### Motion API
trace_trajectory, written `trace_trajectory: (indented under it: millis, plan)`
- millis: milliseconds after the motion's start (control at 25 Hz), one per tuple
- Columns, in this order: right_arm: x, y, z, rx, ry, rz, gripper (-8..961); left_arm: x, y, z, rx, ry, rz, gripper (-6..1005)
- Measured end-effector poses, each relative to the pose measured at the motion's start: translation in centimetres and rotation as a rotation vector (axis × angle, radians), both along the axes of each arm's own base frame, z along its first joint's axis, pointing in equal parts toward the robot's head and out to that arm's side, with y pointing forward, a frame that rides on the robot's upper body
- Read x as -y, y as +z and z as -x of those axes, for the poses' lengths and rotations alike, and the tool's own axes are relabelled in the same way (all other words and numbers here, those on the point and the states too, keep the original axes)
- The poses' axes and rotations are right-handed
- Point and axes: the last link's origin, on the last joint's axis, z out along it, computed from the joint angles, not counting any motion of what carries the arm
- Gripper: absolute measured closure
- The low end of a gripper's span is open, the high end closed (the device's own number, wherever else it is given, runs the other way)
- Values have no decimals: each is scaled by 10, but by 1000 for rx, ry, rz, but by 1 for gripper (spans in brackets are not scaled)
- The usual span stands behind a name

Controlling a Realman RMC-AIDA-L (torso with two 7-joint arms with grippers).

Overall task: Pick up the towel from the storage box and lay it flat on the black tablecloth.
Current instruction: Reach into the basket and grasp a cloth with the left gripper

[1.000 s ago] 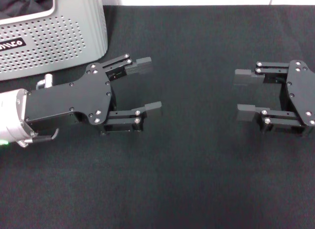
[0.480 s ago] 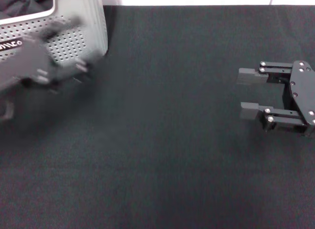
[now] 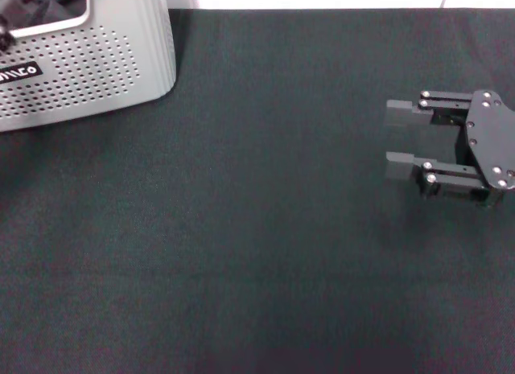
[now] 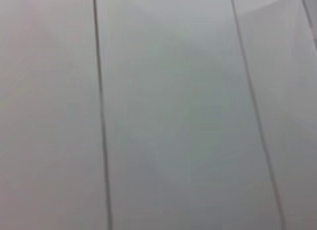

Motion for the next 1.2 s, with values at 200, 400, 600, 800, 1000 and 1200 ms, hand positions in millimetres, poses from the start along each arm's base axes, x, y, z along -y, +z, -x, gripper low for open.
trace_trajectory:
  millis: [200,400,600,800,1000,1200]
  plan:
    - [-5,-2,2,11,-7,-10,380,-11,15,1,-43,44,-43,142]
    - [-7,-2,2,18,-10,-19,381,-27,38,2,-95,135,-89,157]
    - [-9,-4,2,27,-12,-34,379,-36,54,8,-138,216,-136,172]
    - [-11,-6,2,30,-15,-34,379,-40,59,15,-203,272,-140,187]
    - [-12,-6,4,31,-3,-42,380,-48,59,28,-255,374,-146,202]
    - [-14,-6,6,32,5,-43,380,-55,59,40,-288,465,-183,216]
